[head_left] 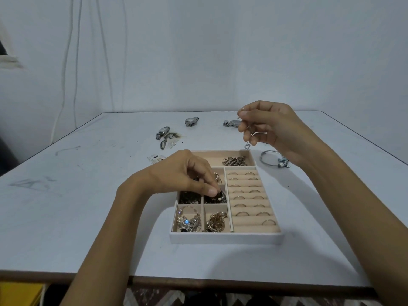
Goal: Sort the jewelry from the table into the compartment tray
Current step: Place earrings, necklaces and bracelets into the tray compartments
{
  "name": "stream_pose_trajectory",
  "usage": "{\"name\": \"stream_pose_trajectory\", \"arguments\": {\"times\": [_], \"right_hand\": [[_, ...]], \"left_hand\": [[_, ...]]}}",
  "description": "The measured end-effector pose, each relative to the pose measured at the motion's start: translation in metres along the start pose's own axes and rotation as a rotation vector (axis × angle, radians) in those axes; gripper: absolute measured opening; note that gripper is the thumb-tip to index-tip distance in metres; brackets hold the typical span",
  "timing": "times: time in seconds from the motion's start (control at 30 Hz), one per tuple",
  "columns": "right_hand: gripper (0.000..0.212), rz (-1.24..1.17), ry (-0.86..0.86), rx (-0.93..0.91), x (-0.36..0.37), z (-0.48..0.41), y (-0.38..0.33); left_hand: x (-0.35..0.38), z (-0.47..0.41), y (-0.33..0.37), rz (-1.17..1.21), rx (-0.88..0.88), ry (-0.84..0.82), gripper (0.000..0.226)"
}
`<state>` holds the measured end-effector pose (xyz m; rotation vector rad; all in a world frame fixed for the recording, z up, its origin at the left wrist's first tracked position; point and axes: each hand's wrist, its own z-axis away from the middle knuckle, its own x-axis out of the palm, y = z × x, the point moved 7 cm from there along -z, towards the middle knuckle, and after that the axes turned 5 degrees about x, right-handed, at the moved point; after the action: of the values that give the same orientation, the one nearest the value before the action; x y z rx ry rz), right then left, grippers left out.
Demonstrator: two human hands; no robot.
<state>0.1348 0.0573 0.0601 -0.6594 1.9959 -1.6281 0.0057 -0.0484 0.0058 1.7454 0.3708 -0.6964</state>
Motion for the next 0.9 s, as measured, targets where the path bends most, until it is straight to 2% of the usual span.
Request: {"name": "stream_pose_trajectory", "arguments": {"times": [0.33,0.53,0.77,0.83,0.9], "right_hand": [[0.005,0.023,-0.026,0.005,0.005,0.000,0.002],[0.007,0.035,-0.030,0.014,0.007,0.001,0.002],[0.007,0.101,-0.037,0.016,0.011,0.003,0.002],[0.010,0.130,-0.052,0.005,0.013,0.005,0.001],[0.015,0.151,-0.080,-0.004,0.017,0.007,0.001]], "left_hand": [[0.005,-0.009,0.001,-0.068,0.022,0.045,0.015],[0.006,-0.012,0.002,-0.091,0.061,0.096,0.021],[-0.005,-0.005,0.007,-0.006,0.037,0.163,0.014],[-0.015,-0.002,0.007,0.041,0.045,0.247,0.016],[-0.033,0.002,-0.005,0.003,0.030,0.405,0.015]]}}
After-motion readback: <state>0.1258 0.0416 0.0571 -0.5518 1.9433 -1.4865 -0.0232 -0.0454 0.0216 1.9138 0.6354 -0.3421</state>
